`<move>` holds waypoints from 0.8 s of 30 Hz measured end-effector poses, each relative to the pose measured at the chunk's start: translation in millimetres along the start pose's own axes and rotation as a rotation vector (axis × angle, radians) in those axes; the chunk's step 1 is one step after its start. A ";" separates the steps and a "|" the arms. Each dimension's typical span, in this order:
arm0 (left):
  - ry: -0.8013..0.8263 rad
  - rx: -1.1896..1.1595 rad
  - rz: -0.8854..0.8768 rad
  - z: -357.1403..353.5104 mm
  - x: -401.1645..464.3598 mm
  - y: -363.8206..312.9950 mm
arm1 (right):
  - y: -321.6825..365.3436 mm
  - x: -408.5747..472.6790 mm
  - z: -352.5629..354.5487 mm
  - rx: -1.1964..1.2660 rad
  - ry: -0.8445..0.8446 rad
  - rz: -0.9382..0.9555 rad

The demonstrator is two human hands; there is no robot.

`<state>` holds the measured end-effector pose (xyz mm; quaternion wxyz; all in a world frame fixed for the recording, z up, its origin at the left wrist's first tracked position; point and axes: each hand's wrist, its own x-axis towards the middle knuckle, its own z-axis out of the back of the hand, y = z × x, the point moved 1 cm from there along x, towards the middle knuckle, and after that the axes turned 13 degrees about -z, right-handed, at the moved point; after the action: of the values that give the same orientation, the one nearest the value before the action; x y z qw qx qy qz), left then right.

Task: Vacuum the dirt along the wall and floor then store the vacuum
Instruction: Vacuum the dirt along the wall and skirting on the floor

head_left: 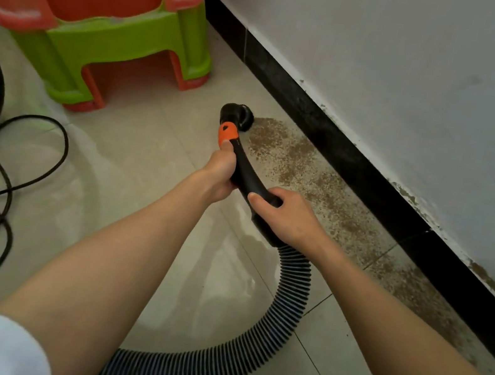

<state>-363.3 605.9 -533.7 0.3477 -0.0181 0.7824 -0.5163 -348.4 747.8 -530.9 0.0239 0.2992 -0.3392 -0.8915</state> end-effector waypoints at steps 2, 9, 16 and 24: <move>0.006 0.004 -0.002 -9.6 5.5 -0.4 | -2.4 4.4 4.5 0.008 -0.020 -0.008; 0.101 0.054 0.027 -44.3 19.5 8.0 | -21.5 12.7 17.9 0.022 -0.113 -0.076; 0.132 0.074 0.030 -51.0 23.9 13.4 | -27.5 11.0 18.1 0.045 -0.143 -0.087; 0.028 0.093 -0.015 -6.3 14.1 -3.3 | 0.4 3.0 -5.1 0.136 0.002 -0.040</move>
<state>-378.6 603.9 -536.9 0.3334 -0.0006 0.7622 -0.5549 -348.1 743.8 -535.2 -0.0142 0.3076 -0.3931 -0.8664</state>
